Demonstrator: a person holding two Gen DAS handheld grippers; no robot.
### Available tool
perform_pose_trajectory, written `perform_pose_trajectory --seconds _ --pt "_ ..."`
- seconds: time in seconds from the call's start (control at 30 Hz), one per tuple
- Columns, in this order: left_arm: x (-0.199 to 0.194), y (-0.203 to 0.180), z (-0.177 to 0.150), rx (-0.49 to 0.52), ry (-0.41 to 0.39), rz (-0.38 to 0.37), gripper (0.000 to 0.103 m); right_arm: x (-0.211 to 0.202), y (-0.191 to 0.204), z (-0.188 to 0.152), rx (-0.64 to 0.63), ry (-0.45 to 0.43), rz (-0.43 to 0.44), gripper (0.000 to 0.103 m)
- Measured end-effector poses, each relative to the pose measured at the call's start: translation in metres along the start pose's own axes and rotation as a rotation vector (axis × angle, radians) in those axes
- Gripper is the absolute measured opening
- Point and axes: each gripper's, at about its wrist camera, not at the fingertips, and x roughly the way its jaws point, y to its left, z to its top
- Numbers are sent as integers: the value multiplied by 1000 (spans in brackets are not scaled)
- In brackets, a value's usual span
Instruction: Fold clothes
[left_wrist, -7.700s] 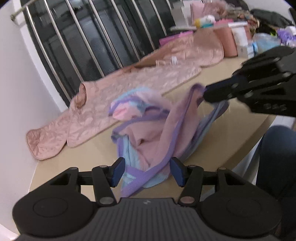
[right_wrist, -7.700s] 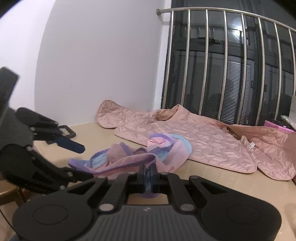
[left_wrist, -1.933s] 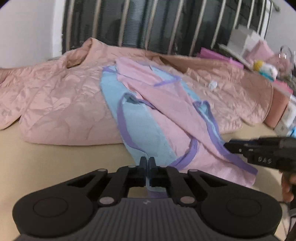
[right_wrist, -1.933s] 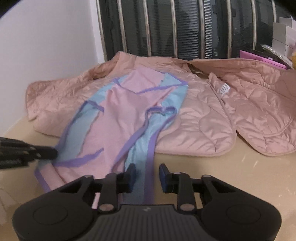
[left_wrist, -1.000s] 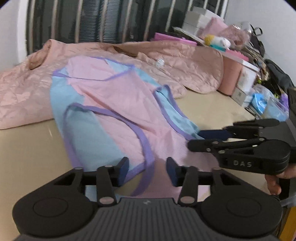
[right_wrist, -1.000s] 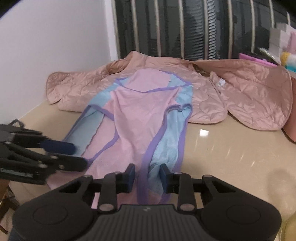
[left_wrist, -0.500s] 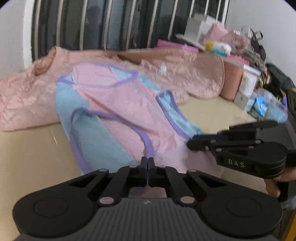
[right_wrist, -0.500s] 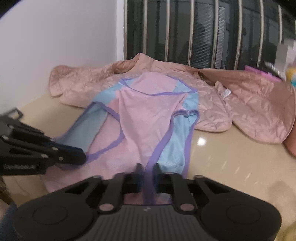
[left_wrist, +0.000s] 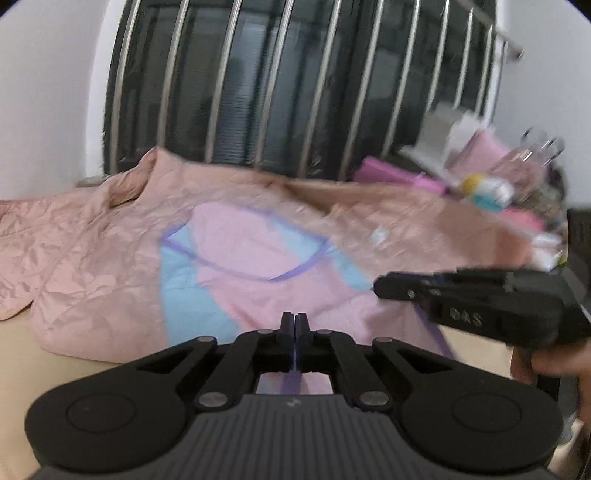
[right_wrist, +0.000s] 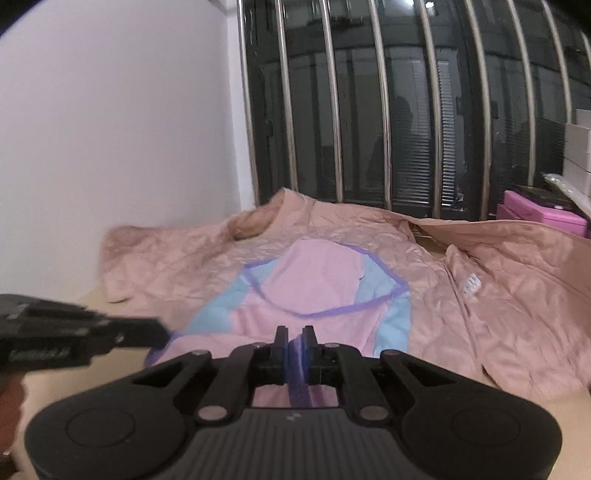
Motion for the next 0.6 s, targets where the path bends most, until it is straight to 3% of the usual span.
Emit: perform_pose_trajectory --seconds 0.07,0.1,0.13,0.2,0.23,0.33,0.43,0.5,0.53,0.6 --pt "10 8 -5 -42 12 73 9 29 -5 1 10 79 -17 10" --pt "6 12 -8 -64 26 72 9 32 -6 -1 18 105 -35 10" --pt "-6 17 -13 -84 17 40 13 23 -5 -4 20 99 -44 11" --pt "-33 24 -27 -98 1 -12 25 -10 -4 -12 28 55 -21 29" --pt "-47 22 -35 -65 -4 -22 33 -26 -4 -18 29 42 -8 32" --pt "-75 10 -62 30 0 7 39 -72 1 -44 19 56 39 33" --pt "-73 -11 -79 97 36 -5 39 -77 1 -70 13 129 45 30" --pt "-62 -23 -82 140 49 46 39 -66 1 -81 4 162 2 29" --pt "-58 -29 -84 164 53 76 34 -61 3 -84 -3 163 -13 27" --pt "-50 -34 -88 208 65 128 8 -51 4 -89 -13 170 -44 16"
